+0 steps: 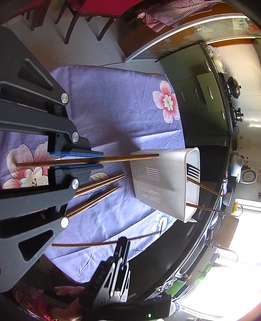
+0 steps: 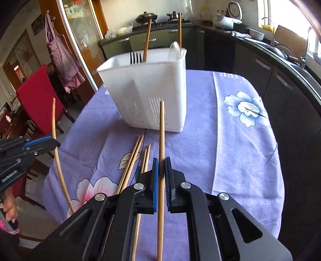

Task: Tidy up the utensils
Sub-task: 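Close the right gripper on a chopstick while the left gripper lifts its chopstick, then carry both chopsticks upright over the white holder and release them inside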

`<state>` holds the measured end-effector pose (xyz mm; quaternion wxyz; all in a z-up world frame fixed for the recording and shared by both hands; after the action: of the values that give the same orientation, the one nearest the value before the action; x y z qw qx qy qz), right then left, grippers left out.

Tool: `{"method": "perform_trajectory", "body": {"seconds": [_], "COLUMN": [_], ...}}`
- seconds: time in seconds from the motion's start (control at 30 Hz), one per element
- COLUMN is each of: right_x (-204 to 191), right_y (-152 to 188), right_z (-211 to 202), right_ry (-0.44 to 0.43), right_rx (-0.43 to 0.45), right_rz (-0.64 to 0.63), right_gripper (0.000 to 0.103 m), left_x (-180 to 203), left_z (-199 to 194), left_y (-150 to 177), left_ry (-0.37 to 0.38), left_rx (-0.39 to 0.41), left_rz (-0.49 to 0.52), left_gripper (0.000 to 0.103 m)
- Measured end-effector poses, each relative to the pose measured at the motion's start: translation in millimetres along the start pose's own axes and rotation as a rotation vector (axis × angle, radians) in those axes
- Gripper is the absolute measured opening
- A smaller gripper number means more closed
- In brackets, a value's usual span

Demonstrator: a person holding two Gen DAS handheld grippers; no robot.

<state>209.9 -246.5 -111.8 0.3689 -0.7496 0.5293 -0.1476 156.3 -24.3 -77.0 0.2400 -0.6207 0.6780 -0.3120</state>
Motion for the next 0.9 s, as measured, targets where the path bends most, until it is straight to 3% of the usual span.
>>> {"method": "perform_trajectory", "body": {"seconds": [0.37,0.57,0.9], "right_x": [20,18,8], "right_y": [16,21,3], "right_z": [-89,-106,-115], "right_ry": [-0.025,-0.028,-0.040], "right_rx": [0.158,0.205,0.248], "right_rz": [0.039,0.041,0.016], "right_gripper": [0.007,0.007,0.007], "left_x": [4,1,5], "left_z": [-34,-49,-58], "left_y": [6,6,-2], "left_ry": [-0.014,-0.032,-0.030], "left_rx": [0.059,0.087,0.118], "left_rz": [0.021,0.026,0.028], "left_gripper": [0.006,0.006,0.006]}}
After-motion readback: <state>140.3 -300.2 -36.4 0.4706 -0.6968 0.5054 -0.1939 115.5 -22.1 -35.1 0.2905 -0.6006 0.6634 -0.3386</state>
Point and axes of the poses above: each gripper's, at about its wrist camera, not at the fingertips, and z roughly the way its jaws point, x to its right, y to its underside, the point moved 2 cm from there along z, roughly the way its jaws point, and after that the axes turned 9 degrees about x, right-handed, at the moved point
